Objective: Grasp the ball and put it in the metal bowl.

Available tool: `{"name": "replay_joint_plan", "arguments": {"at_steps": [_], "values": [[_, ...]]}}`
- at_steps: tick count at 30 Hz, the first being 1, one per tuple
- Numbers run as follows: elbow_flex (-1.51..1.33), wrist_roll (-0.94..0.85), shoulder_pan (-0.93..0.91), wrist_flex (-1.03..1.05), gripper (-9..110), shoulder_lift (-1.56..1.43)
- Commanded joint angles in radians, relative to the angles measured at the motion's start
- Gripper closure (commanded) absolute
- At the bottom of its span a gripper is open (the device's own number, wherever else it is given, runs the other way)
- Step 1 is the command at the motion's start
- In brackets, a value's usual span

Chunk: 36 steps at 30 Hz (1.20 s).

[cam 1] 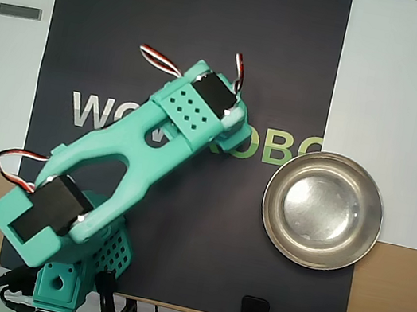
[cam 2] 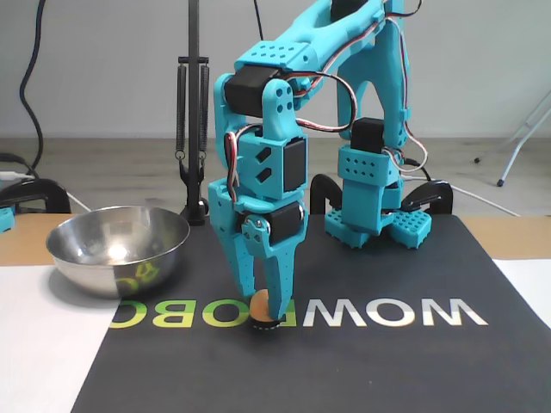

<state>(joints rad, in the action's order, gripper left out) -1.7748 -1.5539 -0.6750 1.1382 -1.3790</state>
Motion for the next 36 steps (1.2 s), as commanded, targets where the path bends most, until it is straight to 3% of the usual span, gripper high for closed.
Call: {"name": "replay_joint_plan", "arguments": {"at_steps": [1, 5, 9, 12, 36], "values": [[-0.002, -0.008, 0.009, 0.005, 51, -0.015], [-0.002, -0.008, 0.008, 0.005, 53, -0.015], [-0.002, -0.002, 0.008, 0.005, 74, -0.017], [-0.002, -0.002, 0.006, 0.005, 80, -0.017], [0.014, 0.092, 0.021, 0.006, 80, -0.158]]}}
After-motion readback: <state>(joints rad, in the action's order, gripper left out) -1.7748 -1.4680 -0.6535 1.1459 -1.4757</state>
